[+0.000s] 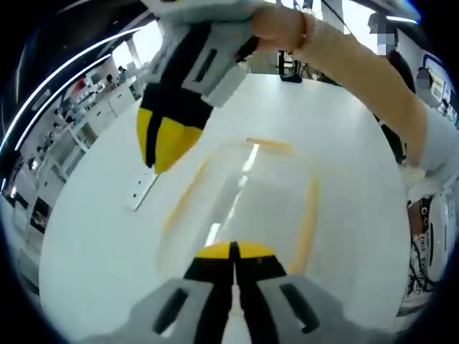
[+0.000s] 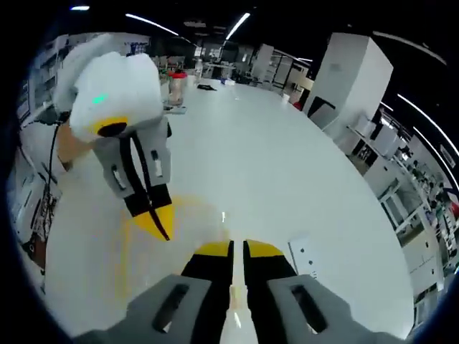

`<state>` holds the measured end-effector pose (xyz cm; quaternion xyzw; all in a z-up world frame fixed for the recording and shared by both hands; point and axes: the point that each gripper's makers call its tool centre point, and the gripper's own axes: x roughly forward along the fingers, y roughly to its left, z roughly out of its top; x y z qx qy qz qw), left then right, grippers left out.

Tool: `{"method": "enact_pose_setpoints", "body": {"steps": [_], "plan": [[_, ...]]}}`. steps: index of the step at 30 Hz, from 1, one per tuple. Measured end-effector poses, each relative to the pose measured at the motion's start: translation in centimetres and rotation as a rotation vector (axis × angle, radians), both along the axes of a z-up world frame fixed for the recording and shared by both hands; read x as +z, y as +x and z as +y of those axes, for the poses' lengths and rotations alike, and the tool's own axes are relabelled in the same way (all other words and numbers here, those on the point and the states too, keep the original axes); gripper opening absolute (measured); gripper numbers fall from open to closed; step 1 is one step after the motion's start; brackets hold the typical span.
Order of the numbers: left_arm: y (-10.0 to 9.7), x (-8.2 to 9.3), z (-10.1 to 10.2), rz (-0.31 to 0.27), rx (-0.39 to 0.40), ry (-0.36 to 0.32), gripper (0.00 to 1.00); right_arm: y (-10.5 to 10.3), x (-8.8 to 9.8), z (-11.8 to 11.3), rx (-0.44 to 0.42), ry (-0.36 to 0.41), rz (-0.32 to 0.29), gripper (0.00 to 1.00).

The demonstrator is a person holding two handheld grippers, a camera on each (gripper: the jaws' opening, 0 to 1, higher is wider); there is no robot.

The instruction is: Snap each plastic latch of the storage box into its locked position after aligning the lid with the box until every specified latch is closed and the lid sits flush.

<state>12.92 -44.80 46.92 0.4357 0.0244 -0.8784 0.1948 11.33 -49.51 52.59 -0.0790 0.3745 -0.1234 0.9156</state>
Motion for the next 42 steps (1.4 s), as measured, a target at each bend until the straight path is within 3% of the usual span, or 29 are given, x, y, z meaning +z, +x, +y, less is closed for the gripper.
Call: {"method": "enact_pose_setpoints", "body": {"steps": [4,7,11,16,20,22,26,34,42], "plan": [[0.3,-0.1,0.5,-0.024,0.010,-0.001,0.00,-0.3,-0.4,2.3,-0.016,-0.034,0.011,0.01],[0.6,-0.2,0.8,-0.062,0.011,-0.009,0.00,-0.3,-0.8,3.9,-0.038,-0.039,-0.014,0.00],[1.1,-0.3,1.3,-0.124,0.004,-0.008,0.00,-0.2,-1.8,6.6,-0.012,-0.087,-0.009,0.00],[1.3,-0.4,0.9,-0.150,0.001,0.007,0.00,0.2,-3.3,9.2,0.000,-0.103,0.002,0.00],[1.4,-0.5,0.8,-0.167,-0.018,0.011,0.00,1.1,-6.0,11.8,0.007,-0.107,0.028,0.00],[1.4,-0.5,0.8,-0.179,-0.020,0.016,0.00,1.2,-7.5,12.5,0.018,-0.097,0.077,0.00],[1.6,-0.5,0.6,-0.205,-0.012,0.035,0.00,1.6,-8.9,12.5,-0.031,-0.108,0.099,0.00],[1.8,-0.5,0.7,-0.186,-0.020,0.085,0.00,2.1,-10.4,11.9,-0.124,-0.114,0.136,0.00],[1.6,-0.6,1.1,-0.268,-0.028,0.082,0.00,2.1,-11.0,11.6,-0.190,-0.144,0.197,0.00]]}}
